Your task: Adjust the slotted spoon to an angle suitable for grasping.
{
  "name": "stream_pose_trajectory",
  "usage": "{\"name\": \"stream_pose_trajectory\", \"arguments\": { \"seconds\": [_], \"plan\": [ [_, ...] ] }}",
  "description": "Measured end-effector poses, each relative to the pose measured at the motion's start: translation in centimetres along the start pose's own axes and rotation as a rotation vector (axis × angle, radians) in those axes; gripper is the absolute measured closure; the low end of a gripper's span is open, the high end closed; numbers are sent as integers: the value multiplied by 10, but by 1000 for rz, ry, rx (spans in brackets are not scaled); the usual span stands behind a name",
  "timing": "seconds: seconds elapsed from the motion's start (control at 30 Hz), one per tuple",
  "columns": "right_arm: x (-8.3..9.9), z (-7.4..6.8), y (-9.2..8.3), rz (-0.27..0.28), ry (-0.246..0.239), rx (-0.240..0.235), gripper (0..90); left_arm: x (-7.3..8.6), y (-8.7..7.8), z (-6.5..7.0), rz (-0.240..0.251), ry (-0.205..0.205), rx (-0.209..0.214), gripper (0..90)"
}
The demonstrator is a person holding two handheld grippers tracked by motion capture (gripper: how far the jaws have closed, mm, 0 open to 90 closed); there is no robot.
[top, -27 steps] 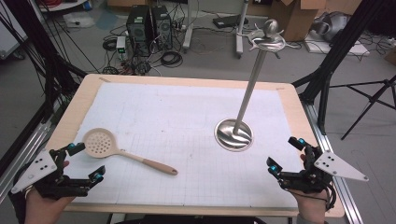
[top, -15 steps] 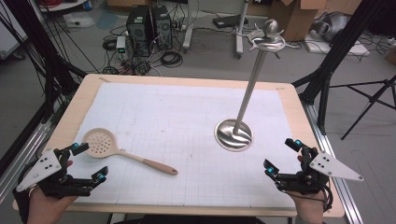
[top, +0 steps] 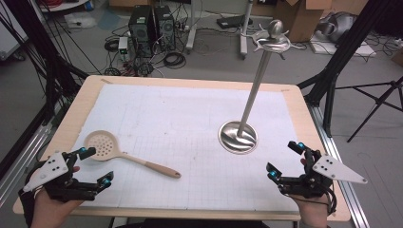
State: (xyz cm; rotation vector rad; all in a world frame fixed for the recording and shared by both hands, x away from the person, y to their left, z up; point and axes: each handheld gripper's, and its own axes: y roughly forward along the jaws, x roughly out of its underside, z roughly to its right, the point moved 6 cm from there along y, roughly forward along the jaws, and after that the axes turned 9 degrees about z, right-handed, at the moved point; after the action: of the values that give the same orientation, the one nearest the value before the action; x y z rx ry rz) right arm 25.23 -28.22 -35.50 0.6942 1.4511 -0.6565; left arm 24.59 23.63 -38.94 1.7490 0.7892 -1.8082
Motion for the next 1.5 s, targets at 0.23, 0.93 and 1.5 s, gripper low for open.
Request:
{"name": "stream_pose_trajectory", "arguments": {
  "seconds": [0.23,0.93,1.5],
  "plan": [
    [2,0,1,-10,7,1,16,9,6,0,-51,-15,19,146],
    [4,-2,0,-18,1,-8,16,39,28,7,-166,-8,64,631],
    [6,-3,-2,-21,4,-7,16,59,46,14,-233,-33,122,882]
  ]
}}
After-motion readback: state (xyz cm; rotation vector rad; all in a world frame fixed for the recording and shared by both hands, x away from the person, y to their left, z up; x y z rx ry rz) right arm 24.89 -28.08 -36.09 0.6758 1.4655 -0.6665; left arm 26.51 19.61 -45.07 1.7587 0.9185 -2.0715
